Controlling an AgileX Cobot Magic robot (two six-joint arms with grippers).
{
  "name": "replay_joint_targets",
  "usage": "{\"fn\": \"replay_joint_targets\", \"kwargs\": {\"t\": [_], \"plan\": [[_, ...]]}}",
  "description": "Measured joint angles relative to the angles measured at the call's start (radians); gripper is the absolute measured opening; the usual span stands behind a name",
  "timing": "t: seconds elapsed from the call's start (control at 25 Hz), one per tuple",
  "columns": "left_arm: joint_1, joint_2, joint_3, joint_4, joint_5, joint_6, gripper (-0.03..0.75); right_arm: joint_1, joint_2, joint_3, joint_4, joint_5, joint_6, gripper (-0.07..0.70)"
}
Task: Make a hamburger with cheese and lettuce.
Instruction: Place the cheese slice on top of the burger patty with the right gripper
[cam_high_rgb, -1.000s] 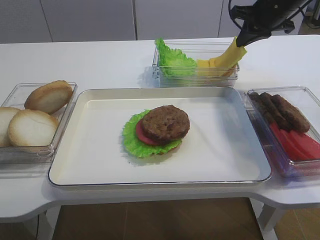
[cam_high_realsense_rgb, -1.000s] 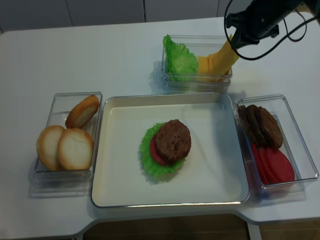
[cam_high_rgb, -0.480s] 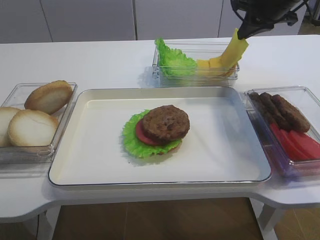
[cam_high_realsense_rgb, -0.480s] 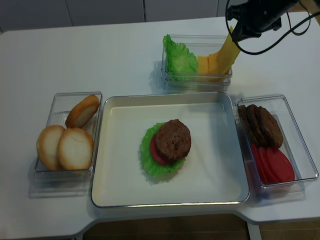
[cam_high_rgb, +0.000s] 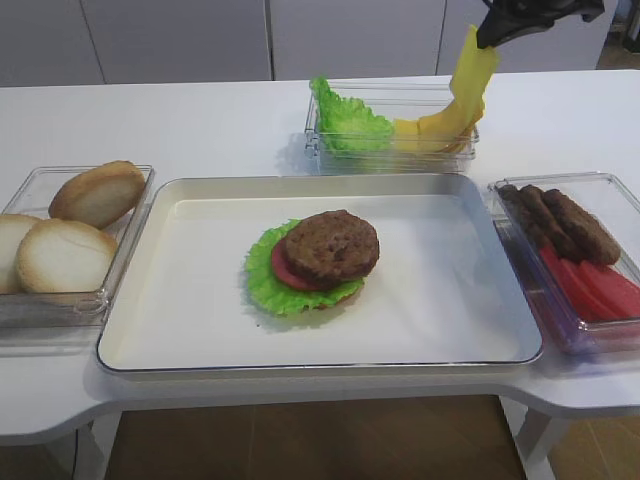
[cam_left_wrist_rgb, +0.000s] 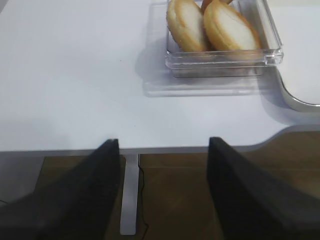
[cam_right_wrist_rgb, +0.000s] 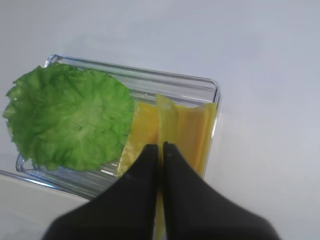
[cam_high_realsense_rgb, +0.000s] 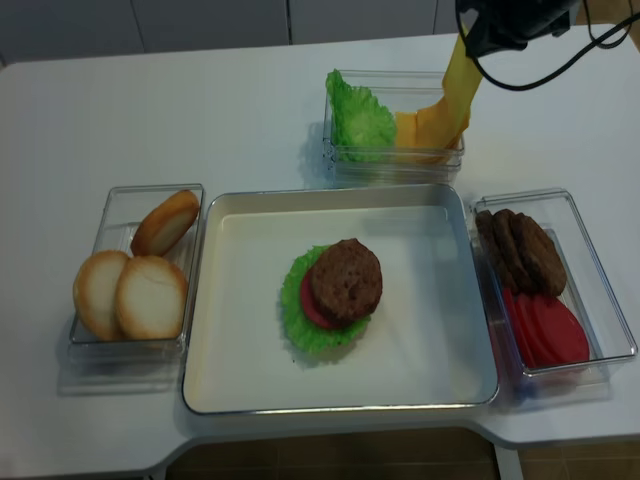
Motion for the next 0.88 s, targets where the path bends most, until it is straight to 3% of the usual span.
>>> {"fn": "replay_joint_targets", "kwargs": {"t": [0.88], "plan": [[0.000,0.000,0.000,0.000,0.000,0.000,0.416,0.008,-0.160,-0.002,0.017,0.103,-0.002,0.029]]}}
